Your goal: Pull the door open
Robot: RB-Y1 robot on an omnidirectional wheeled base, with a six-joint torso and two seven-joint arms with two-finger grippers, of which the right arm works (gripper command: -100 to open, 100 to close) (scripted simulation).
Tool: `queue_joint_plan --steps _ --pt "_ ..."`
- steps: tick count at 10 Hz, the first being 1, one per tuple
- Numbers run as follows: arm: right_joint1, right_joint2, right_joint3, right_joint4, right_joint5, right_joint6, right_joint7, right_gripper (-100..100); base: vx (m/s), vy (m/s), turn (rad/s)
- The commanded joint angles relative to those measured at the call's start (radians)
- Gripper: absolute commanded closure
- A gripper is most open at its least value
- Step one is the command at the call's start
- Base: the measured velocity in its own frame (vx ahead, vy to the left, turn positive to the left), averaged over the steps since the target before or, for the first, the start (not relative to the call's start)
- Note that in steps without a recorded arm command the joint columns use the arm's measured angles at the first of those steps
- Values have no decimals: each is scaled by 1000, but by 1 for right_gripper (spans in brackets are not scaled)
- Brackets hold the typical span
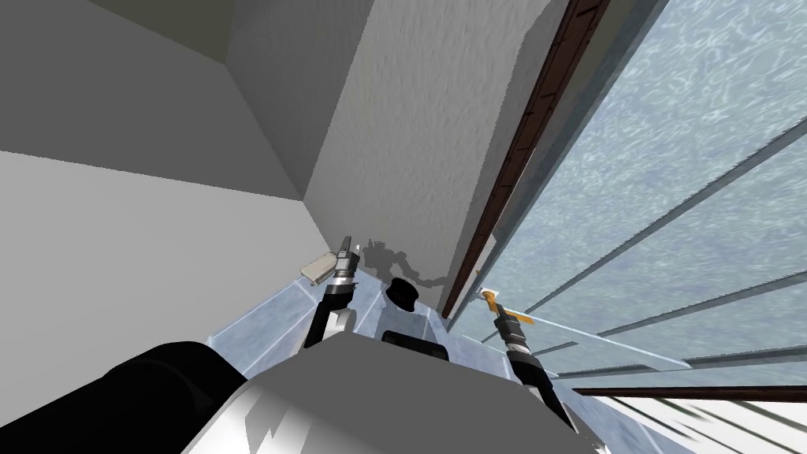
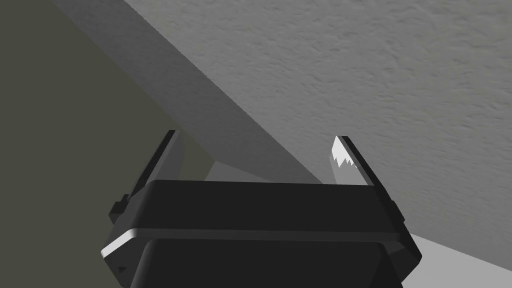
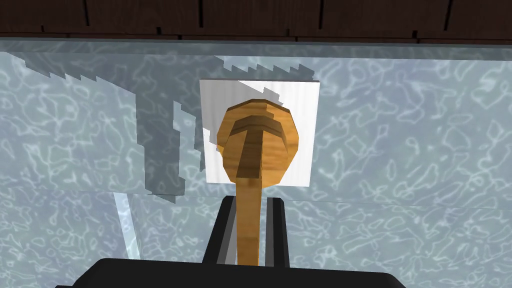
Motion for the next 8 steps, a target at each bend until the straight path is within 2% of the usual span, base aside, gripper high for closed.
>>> queue_joint_plan --steps 1,2,3,4,6,8 --pt "2 -14 18 13 6 -24 -23 100 -224 -69 107" --pt "7 -21 24 13 8 -31 -32 100 -221 -43 109" --pt "6 -16 20 7 7 -21 -24 100 -93 -9 21" --pt "32 -35 44 11 7 -57 -45 100 -203 -31 164" --pt "50 -51 62 13 6 -86 -60 100 -238 -83 160" --pt "83 -79 92 17 5 -138 -87 100 -176 -49 152"
